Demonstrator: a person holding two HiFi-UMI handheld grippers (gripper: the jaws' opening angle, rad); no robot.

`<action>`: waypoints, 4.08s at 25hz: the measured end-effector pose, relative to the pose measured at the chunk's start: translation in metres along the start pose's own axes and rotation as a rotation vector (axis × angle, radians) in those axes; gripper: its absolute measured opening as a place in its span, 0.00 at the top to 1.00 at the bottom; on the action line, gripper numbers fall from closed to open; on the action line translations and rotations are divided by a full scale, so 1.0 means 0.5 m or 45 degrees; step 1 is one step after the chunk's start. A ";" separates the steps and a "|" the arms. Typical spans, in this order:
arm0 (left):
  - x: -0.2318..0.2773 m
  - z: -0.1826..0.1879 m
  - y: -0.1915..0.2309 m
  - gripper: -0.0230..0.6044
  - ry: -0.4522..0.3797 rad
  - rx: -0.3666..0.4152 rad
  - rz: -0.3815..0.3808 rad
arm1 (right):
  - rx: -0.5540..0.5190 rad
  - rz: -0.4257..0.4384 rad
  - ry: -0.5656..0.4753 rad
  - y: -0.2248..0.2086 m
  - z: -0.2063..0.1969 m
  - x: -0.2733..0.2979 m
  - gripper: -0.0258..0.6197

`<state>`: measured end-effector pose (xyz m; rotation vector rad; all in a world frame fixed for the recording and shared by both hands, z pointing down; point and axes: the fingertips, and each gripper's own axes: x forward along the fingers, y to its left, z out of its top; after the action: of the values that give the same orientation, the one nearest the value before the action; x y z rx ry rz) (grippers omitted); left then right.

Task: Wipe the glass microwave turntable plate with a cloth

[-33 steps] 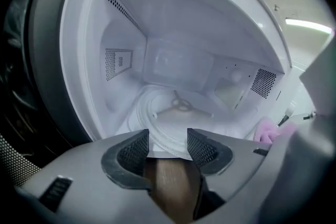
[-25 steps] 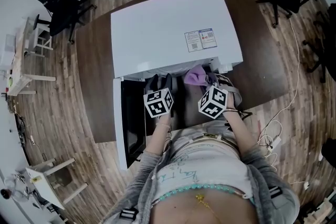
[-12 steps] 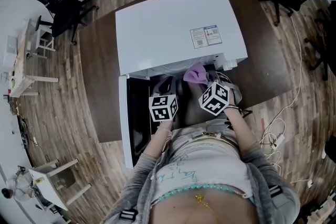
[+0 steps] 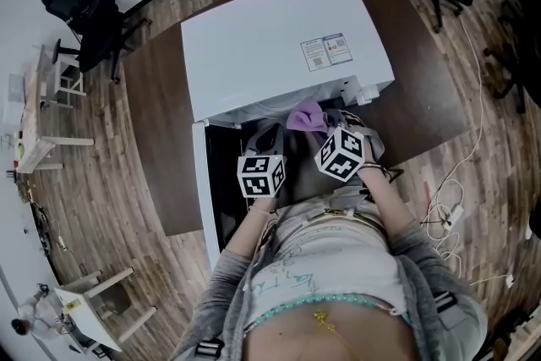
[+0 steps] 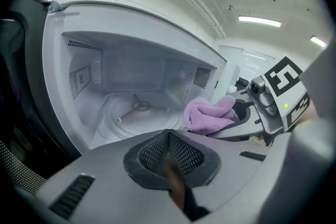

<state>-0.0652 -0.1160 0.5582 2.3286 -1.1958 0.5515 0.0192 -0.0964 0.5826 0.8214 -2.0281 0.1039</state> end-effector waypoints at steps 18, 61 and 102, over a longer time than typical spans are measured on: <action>-0.055 0.085 -0.016 0.95 -0.131 0.038 -0.053 | 0.100 0.017 -0.240 -0.008 0.095 -0.069 0.79; -0.214 0.370 -0.088 0.95 -0.594 0.124 -0.081 | 0.405 -0.104 -0.905 -0.099 0.325 -0.324 0.79; -0.223 0.409 -0.087 0.95 -0.648 0.149 0.001 | 0.313 -0.057 -1.000 -0.115 0.377 -0.328 0.79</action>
<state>-0.0611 -0.1374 0.3221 2.6616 -1.4093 0.0173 -0.0251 -0.1279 0.3321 1.1884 -2.7637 -0.0007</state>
